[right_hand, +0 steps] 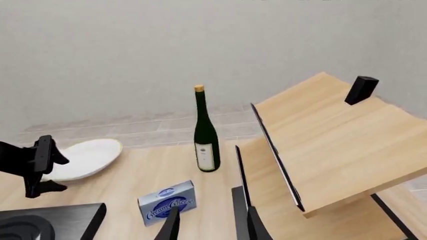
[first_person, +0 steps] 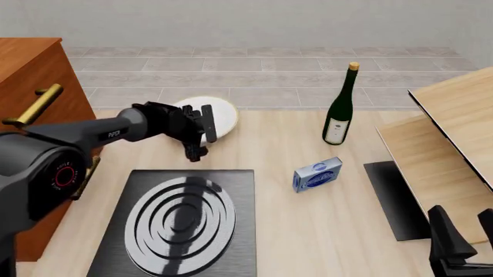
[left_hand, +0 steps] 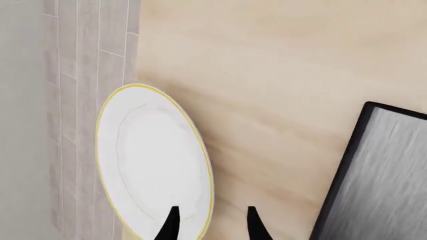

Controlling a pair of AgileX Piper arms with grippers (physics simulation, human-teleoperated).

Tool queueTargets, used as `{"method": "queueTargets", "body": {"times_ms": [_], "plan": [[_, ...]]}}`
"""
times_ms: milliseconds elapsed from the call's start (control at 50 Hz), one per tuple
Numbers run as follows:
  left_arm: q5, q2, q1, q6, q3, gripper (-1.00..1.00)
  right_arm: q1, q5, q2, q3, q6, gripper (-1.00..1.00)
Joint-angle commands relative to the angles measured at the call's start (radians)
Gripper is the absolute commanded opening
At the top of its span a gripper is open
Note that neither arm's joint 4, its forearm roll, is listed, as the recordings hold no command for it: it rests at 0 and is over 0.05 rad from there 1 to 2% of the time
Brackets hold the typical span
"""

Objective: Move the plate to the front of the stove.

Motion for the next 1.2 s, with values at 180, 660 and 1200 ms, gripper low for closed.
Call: {"method": "queueTargets", "body": {"times_ms": [180, 660, 1200], "plan": [[0.022, -0.144, -0.033, -0.009, 0.156, 1.0, 0.0, -0.007, -0.003, 0.0, -0.009, 1.0], [0.068, -0.387, -0.119, -0.067, 0.36, 1.0, 0.0, -0.016, -0.004, -0.002, -0.025, 1.0], [-0.03, -0.752, -0.298, -0.23, 0.624, 1.0, 0.0, -0.016, -0.004, -0.004, -0.047, 1.0]]}}
